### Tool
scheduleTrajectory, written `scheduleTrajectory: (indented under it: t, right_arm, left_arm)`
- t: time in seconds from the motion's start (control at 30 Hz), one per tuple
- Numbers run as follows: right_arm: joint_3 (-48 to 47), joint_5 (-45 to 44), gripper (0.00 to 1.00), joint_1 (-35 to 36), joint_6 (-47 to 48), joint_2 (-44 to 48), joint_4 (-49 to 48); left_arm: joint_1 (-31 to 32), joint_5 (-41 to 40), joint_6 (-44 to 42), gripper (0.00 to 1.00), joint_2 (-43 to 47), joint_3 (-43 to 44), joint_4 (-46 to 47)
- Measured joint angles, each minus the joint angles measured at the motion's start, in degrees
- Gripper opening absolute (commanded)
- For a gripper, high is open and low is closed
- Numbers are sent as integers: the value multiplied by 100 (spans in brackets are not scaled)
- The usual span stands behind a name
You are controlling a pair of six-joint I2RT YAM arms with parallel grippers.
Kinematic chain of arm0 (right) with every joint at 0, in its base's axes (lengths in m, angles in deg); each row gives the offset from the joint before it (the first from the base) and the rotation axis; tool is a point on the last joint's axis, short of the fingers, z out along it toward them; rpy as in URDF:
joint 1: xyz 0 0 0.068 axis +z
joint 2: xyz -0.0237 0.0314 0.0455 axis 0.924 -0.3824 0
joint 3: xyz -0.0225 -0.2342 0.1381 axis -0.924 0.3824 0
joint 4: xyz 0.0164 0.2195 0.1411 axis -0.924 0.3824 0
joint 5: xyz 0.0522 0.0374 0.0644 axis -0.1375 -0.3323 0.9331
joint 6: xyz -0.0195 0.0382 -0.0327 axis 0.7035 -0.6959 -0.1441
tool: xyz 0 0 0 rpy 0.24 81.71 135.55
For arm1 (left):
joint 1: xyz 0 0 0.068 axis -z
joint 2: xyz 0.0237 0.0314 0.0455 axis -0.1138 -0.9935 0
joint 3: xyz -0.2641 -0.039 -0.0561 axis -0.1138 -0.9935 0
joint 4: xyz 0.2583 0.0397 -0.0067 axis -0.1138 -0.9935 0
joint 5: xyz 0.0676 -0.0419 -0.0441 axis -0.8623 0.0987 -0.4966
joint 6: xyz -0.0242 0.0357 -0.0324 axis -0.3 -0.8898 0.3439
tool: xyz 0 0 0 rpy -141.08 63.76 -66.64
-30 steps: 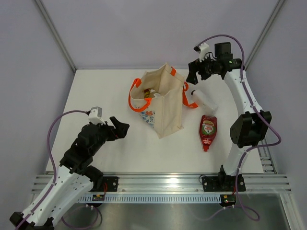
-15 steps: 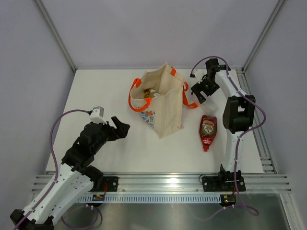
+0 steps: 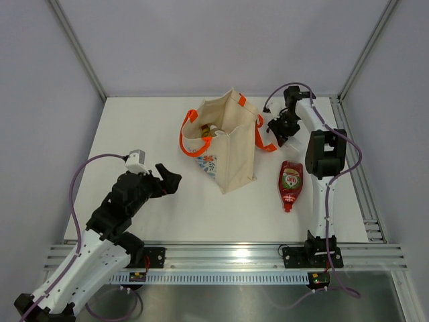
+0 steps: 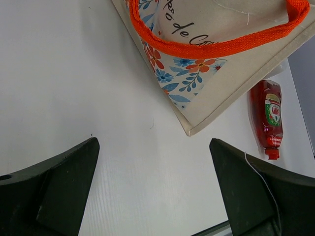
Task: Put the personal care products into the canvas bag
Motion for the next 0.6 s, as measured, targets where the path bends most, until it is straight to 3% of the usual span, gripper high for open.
scheduleTrajectory:
  t: [0.03,0.3,0.47,0.6]
  right_arm:
    - [-39,111,0,-31,-63,-15,35]
    - [-232,2063,0,-1069,-1423,-17,90]
    - [461,3171,0,-1921,-2726,413,-699]
    - [1019,3781,0,-1974,-3980,1126,-1460]
  left_arm:
    - [0,2,-2,99,-17,0,4]
    - [0,2,0,99,-122,0,46]
    - [0,2,-2,99,-208,0,120]
    - [0,7,-9,99,-396,13,144]
